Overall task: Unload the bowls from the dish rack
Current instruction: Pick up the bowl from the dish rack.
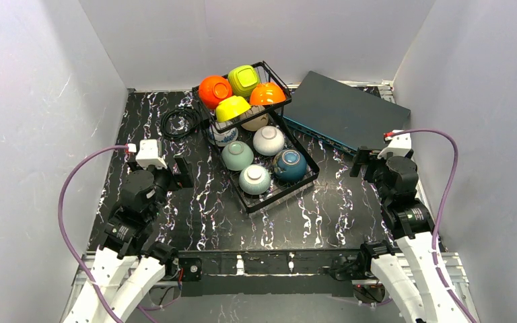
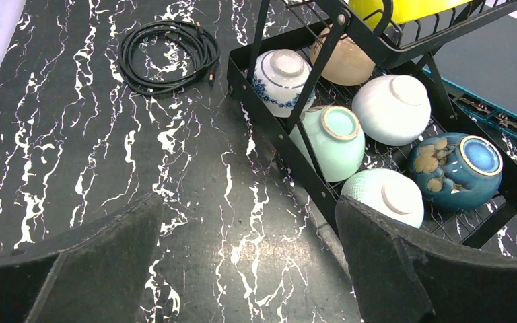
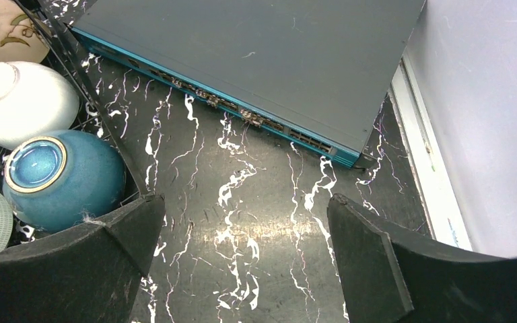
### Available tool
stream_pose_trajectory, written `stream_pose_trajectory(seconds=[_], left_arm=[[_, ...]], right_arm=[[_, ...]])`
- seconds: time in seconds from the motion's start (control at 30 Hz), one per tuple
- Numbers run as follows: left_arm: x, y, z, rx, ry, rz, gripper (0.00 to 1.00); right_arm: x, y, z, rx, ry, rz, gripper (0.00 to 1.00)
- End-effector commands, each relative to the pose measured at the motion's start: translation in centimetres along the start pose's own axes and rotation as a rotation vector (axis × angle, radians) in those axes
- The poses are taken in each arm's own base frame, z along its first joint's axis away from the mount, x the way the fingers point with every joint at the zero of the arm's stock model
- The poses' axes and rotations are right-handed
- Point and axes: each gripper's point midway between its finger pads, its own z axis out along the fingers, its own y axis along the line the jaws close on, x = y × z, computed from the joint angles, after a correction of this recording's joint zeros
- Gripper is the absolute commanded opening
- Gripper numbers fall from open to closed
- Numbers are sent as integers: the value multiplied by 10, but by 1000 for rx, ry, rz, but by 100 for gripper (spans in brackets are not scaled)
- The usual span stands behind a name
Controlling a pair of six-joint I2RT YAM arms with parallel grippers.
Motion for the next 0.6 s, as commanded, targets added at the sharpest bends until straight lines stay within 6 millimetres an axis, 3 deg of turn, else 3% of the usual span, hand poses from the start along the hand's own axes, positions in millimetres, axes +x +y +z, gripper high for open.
stream_pose_trajectory(seconds=[0.0,0.2,0.4,0.57], left_arm=[[4,1,6,-3,12,15,98],[4,0,8,0,21,17,98],[5,-5,9,31,28,26,98],[5,-14,10,71,72,38,98]], right_arm=[[-7,0,2,10,-24,19,99],[0,0,4,23,24,40,99],[8,12,12,-4,134,89,99],[34,22,19,-8,338,116,99]])
